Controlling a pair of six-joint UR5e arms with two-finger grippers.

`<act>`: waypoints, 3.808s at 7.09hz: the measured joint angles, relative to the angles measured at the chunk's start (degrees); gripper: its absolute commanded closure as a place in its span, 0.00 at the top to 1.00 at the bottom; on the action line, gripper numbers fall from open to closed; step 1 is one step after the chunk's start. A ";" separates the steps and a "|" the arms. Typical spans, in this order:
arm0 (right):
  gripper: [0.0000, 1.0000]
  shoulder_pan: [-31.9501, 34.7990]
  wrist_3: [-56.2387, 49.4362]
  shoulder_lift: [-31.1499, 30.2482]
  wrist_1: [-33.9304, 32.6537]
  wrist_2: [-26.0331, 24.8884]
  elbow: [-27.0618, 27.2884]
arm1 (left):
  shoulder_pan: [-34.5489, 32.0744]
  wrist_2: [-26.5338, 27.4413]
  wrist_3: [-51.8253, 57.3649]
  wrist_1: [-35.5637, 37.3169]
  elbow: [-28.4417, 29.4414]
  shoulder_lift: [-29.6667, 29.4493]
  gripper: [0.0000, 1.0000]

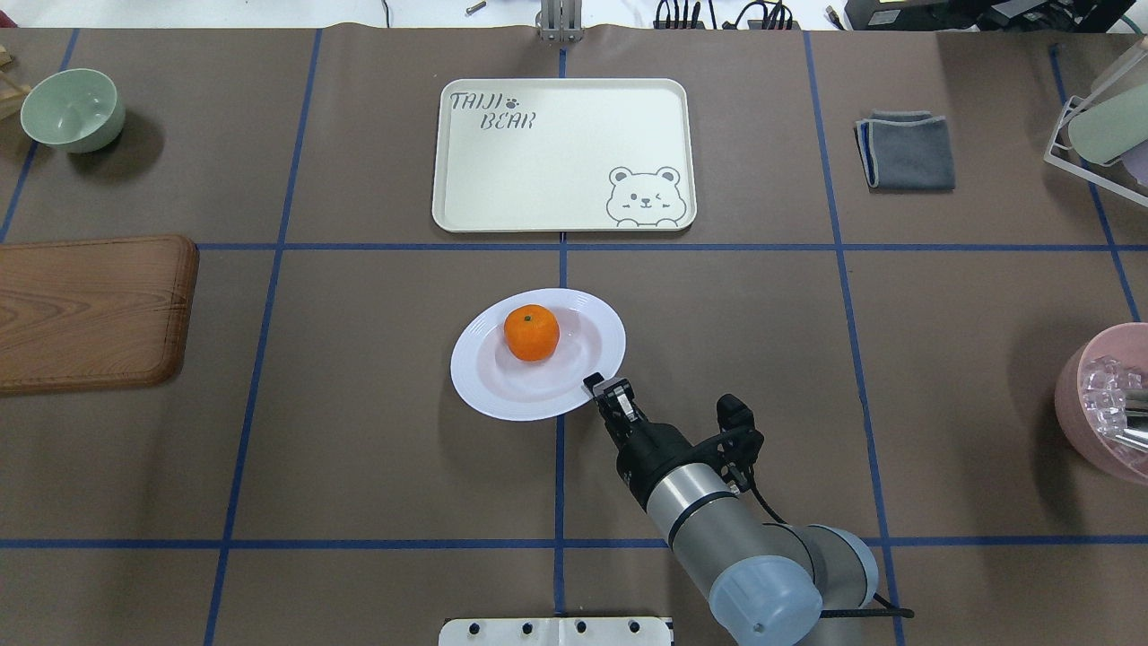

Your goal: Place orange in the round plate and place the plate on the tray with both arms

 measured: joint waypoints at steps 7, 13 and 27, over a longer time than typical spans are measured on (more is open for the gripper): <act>0.00 16.64 2.57 15.35 2.28 1.38 -19.82 | -0.02 -0.09 -9.09 0.10 -5.65 4.87 0.99; 0.44 20.84 11.23 29.31 -5.09 1.35 -40.83 | 0.01 -0.09 -9.14 0.09 -6.08 4.92 0.99; 1.00 66.55 -120.90 -0.02 -66.13 73.09 4.19 | 0.11 -1.13 -9.58 4.50 -7.37 4.32 0.99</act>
